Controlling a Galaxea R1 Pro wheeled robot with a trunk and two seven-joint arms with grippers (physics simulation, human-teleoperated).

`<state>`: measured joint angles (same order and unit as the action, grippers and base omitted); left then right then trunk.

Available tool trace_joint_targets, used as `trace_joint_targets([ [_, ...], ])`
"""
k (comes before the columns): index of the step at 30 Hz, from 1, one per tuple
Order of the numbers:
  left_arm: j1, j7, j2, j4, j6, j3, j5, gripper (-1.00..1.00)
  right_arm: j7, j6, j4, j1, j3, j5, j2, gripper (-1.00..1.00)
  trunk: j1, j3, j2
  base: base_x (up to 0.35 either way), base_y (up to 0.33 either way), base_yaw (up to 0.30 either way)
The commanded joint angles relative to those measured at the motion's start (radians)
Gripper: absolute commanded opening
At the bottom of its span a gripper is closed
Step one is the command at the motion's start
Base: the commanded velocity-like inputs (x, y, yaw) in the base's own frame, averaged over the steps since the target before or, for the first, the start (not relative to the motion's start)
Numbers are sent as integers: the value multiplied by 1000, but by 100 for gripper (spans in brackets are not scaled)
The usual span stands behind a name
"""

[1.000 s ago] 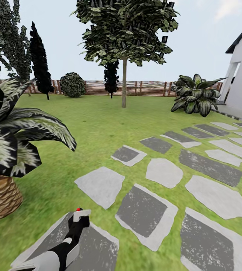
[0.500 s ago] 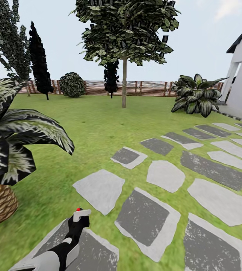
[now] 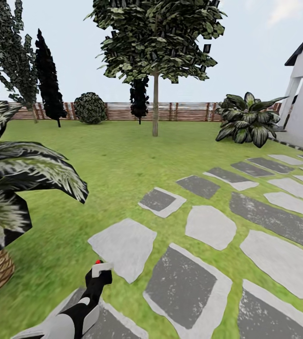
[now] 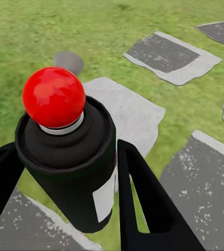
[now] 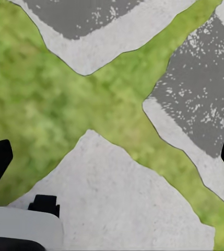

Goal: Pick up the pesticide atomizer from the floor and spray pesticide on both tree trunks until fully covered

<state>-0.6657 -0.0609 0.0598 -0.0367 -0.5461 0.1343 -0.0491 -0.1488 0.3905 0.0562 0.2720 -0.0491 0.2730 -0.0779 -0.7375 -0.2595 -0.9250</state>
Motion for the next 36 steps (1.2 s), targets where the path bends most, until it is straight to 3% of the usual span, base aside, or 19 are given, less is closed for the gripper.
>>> trace_joint_targets([
  [1,0,0,0,0,0,0,0,-100,0,0,0,0,0,0,0,100,0,0,0,314,0,0],
  [14,0,1,0,0,0,-1,0,-100,0,0,-1,-2,0,0,0,100,0,0,0,244,0,0],
  [36,0,0,0,0,0,-1,0,-100,0,1,0,-2,0,0,0,100,0,0,0,339,0,0],
])
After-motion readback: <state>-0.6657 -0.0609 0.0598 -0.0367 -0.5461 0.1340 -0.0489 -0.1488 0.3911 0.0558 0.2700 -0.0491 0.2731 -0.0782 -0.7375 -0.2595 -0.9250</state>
